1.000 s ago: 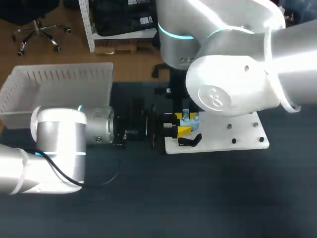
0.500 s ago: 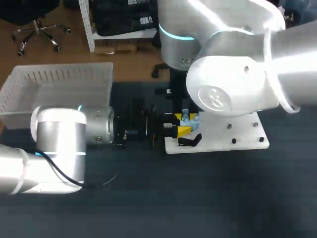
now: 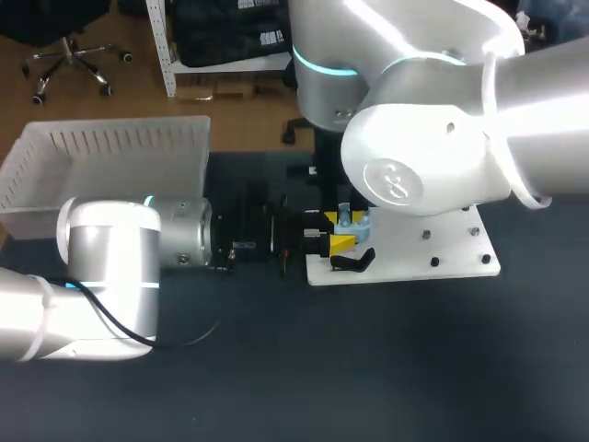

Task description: Pick up each earbud case from the left stands, insert the matching earbuds, close the lid, and place the case in the box.

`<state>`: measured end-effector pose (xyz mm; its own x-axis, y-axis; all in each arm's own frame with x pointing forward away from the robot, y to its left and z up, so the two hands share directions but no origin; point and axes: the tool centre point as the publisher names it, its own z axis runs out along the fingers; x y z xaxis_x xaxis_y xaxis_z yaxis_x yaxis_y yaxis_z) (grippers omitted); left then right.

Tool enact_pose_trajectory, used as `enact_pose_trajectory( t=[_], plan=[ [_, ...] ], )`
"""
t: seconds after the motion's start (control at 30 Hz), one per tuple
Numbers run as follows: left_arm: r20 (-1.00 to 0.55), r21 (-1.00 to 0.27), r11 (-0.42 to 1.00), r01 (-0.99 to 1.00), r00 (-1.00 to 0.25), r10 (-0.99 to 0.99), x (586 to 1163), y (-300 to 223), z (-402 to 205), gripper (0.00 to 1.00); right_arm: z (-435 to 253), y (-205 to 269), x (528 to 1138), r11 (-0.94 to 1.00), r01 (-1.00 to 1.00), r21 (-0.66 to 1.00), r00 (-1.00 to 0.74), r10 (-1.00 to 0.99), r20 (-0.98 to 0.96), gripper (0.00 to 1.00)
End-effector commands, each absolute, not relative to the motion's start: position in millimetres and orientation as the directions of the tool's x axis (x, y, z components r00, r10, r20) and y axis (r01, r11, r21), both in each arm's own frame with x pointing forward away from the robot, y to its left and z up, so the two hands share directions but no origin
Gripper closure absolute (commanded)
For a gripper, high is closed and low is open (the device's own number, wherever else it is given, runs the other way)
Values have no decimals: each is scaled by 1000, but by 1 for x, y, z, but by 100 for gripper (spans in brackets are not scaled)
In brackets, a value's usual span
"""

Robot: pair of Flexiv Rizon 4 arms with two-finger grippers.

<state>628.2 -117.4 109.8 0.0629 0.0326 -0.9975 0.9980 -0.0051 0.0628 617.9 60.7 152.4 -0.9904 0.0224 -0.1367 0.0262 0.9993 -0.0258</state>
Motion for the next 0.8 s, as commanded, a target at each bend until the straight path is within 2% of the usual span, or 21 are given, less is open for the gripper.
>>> enact_pose_trajectory(
  t=[0.03,0.2,0.23,0.27,0.33,0.4,0.5,0.7,0.8],
  plan=[
    [-997,67,3,998,67,29,626,-118,110,100,150,60,621,999,28,-33,-991,24,-130,100],
    [-997,67,3,998,67,29,626,-118,110,100,149,60,621,999,24,-40,-992,19,-127,100],
    [-997,67,3,998,67,29,626,-118,110,100,149,60,621,999,23,-40,-992,18,-127,96],
    [-997,67,3,998,67,29,626,-118,110,100,149,59,620,999,20,-42,-991,15,-130,87],
    [-997,67,3,998,67,29,626,-118,110,100,149,59,619,999,15,-47,-991,9,-135,92],
    [-997,67,3,998,67,29,626,-118,110,100,150,59,619,999,10,-51,-990,3,-138,90],
    [-997,67,3,998,67,29,626,-118,110,100,151,59,617,999,9,-52,-990,1,-140,66],
    [-997,67,3,998,67,29,626,-118,110,100,153,59,615,999,8,-54,-989,0,-145,59],
    [-997,67,3,998,67,29,626,-118,110,100,156,59,612,999,11,-51,-988,3,-155,59]
  ],
)
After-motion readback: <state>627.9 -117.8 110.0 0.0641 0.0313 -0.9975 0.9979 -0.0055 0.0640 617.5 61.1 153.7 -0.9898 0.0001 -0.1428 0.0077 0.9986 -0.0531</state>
